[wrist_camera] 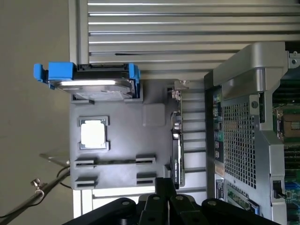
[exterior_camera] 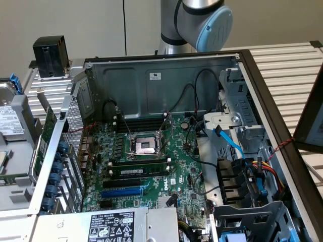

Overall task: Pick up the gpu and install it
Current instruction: 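Pick up the gpu and move the gpu toward the slot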

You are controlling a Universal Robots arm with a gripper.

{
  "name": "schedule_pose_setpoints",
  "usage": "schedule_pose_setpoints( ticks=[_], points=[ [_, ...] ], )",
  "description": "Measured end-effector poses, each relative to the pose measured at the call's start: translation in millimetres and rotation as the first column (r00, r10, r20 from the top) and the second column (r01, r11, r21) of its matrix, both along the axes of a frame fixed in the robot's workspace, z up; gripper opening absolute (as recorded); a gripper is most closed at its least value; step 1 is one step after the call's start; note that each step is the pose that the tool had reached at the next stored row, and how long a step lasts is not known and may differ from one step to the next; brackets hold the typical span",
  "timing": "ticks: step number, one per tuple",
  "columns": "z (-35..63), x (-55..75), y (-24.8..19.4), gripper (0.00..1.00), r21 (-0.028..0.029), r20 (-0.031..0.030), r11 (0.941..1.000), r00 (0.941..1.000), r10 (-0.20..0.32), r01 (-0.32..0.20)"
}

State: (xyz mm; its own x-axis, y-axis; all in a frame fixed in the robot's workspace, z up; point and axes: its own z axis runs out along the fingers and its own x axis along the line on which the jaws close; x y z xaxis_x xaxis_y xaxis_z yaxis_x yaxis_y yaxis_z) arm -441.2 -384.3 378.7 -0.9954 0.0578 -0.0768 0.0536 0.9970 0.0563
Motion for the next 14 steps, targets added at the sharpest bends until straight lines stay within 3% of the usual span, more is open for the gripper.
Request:
schedule_pose_setpoints(
  ticks=[4,8,11,14],
  points=[
    [-3.3,-0.1,-2.4,0.12,0.0040,0.0174,1.0000,0.9998,0.000,0.000],
    [-6.3,-0.2,-3.9,0.30,0.0065,0.0235,1.0000,0.9997,0.000,0.000],
    [-8.6,-0.1,-4.8,0.43,0.0072,0.0316,1.0000,0.9995,0.001,-0.001],
    [-12.1,-0.3,-9.2,0.43,0.0090,0.0399,1.0000,0.9992,0.001,-0.001]
  ],
)
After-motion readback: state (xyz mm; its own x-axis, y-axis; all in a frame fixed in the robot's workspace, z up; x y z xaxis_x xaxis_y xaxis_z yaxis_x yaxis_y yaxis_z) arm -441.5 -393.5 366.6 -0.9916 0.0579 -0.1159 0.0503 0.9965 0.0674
